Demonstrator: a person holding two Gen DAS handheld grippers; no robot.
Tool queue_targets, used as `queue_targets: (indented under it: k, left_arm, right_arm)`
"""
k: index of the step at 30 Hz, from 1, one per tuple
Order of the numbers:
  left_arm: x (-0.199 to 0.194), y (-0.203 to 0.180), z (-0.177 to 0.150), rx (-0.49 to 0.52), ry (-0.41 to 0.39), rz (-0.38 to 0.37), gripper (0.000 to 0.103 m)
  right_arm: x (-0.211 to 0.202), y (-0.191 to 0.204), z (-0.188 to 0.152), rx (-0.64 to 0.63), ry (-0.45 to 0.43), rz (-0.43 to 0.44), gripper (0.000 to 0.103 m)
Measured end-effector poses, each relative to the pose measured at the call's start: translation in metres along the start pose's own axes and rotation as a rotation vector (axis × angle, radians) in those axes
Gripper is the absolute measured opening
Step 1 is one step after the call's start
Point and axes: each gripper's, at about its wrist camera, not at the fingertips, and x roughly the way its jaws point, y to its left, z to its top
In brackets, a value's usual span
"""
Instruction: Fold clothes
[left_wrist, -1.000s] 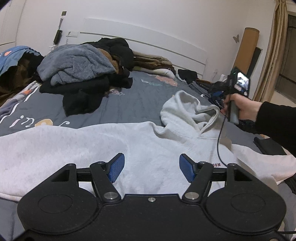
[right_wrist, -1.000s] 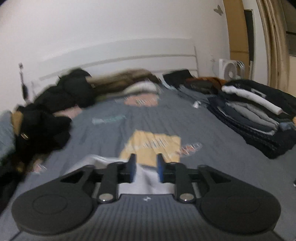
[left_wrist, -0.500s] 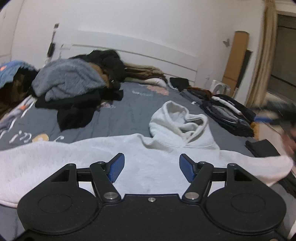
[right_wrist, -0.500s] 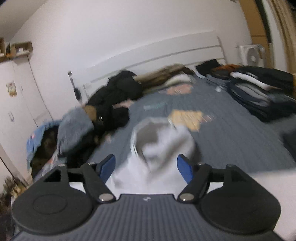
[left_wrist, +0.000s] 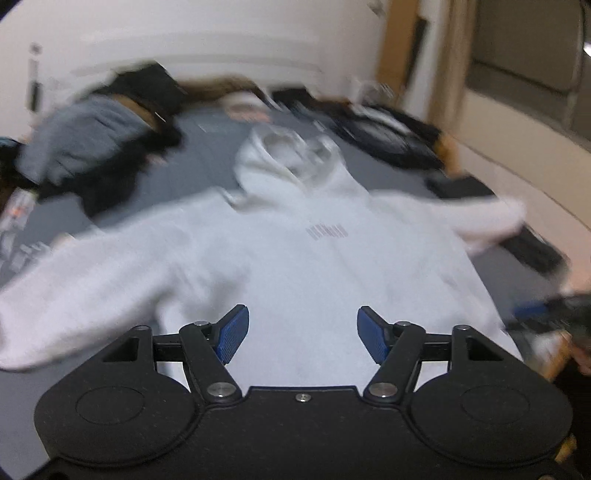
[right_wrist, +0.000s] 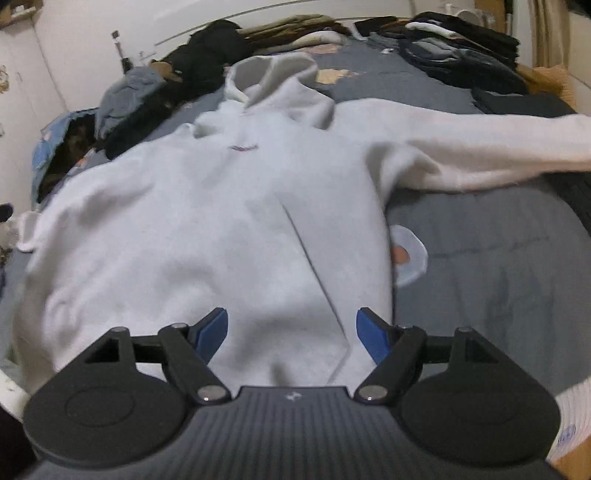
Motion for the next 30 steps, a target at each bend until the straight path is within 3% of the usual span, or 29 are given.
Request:
queue_targets:
  k: [2,6,8,12,15,16,17,24,30]
  left_arm:
    - [0.022,-0.005,-0.01,0.0,0.07,-0.009,0.062]
    - [0.073,-0.003,-0.029,-0.021,0.201,0.071,0.055]
    - [0.09,0.006,-0.037,-0.053,0.232,0.104,0.04]
    - [0.11,0.021,-0.049,-0.112,0.267,0.157,0.045]
    - [0.107,0.023,-0.06,-0.111,0.252,0.121,0.038]
    - [0.104,0.024,-0.062,-0.113,0.249,0.098,0.013]
    - [0.101,0.025,-0.065,-0.123,0.238,0.077,0.01]
    - [0.055,0.054,-0.058,-0.213,0.077,0.079,0.007]
    - [0.037,0.062,-0.051,-0.219,0.035,0.153,0.007]
  right_arm:
    - [0.001,-0.002,-0.02,0.01,0.025,0.004,0.076]
    - [0.003,-0.001,-0.023,0.014,-0.024,0.027,0.076]
    - [0.009,-0.001,-0.026,0.017,-0.021,0.043,0.076]
    - [0.013,-0.007,-0.037,0.04,-0.053,0.068,0.076]
    - [0.013,-0.008,-0.042,0.039,-0.045,0.076,0.076]
    - [0.013,-0.008,-0.042,0.027,-0.046,0.071,0.076]
    - [0.012,-0.007,-0.043,0.015,-0.048,0.066,0.076]
    - [0.01,-0.003,-0.043,0.008,-0.03,0.109,0.076]
    - [0.003,-0.003,-0.049,-0.024,0.013,0.084,0.076]
